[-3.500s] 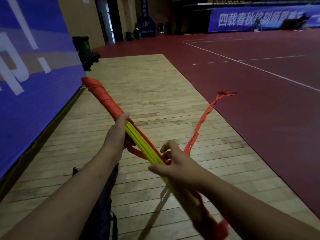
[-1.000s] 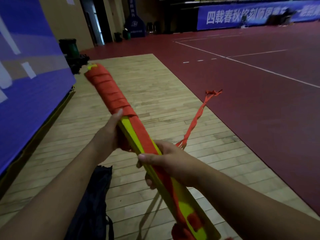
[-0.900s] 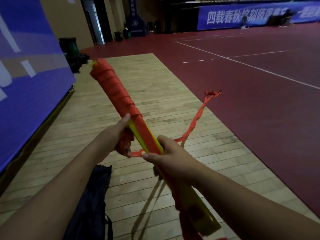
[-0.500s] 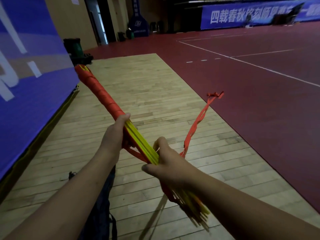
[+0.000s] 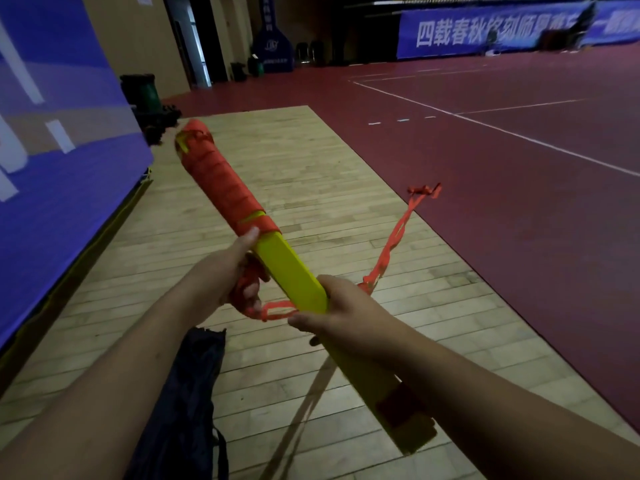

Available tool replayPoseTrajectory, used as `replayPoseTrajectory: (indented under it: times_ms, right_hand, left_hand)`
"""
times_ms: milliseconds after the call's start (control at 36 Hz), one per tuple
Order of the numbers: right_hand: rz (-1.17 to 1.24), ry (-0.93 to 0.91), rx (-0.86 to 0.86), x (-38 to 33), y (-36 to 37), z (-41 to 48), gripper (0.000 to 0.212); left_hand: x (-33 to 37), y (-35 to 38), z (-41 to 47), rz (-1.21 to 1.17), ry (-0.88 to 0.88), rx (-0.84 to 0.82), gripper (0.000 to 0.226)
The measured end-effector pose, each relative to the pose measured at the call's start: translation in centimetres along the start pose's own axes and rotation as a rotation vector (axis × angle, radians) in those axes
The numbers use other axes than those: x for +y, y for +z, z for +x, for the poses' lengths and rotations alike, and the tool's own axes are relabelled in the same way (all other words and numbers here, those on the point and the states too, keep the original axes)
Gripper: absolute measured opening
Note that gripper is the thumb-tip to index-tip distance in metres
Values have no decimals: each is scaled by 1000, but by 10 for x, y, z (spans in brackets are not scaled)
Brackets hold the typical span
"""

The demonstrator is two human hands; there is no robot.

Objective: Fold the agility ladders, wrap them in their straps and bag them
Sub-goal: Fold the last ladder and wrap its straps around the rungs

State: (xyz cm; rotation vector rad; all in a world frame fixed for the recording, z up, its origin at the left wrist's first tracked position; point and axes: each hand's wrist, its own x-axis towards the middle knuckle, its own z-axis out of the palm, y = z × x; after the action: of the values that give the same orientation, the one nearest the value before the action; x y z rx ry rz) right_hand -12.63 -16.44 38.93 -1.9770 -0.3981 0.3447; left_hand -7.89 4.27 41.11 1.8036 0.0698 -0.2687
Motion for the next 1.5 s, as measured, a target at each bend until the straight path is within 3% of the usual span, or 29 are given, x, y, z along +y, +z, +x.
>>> replayPoseTrajectory:
  times_ms: [139, 250, 389, 528, 611, 667, 750, 889, 1000, 1083, 1250, 1389, 1500]
  right_hand:
    - [-487, -54, 138, 5, 10, -1, 28]
    - [-526, -99, 137, 2, 20, -3, 33]
    - [-106, 24, -3, -3, 14, -6, 36]
    - [348, 205, -245, -9, -2, -5, 54]
    - [544, 176, -429, -10, -3, -8, 35]
    - [584, 127, -417, -10, -2, -8, 23]
    - [563, 33, -323, -8, 0, -7, 26]
    - [250, 75, -54, -2, 8, -4, 34]
    - [-425, 5, 174, 1, 17, 0, 28]
    - [-593, -78, 220, 1, 22, -2, 32]
    - [-400, -89, 103, -3, 31, -4, 31]
    - [128, 168, -135, -9, 17, -6, 53]
    - [396, 175, -308, -13, 6, -9, 23]
  left_hand:
    - [-6, 26, -1, 14, 60, 195, 56]
    - [-5, 21, 1, -102, 81, 364, 55]
    - [-4, 18, 2, -302, 164, 316, 37]
    - [-1, 9, -3, -501, 331, 61, 35]
    - [1, 4, -8, -564, 359, -49, 41]
    - [5, 4, -10, -552, 340, -80, 44]
    - [9, 5, -10, -394, 231, -75, 43]
    - [1, 1, -6, 84, -10, -74, 84]
    - [-1, 20, -2, 39, 26, 66, 72]
    - [-6, 25, 2, -28, 27, 213, 56]
    - [-7, 19, 2, -131, 79, 411, 45]
    - [-2, 14, 0, -399, 136, 258, 30]
    - [1, 11, -5, -513, 206, 104, 33]
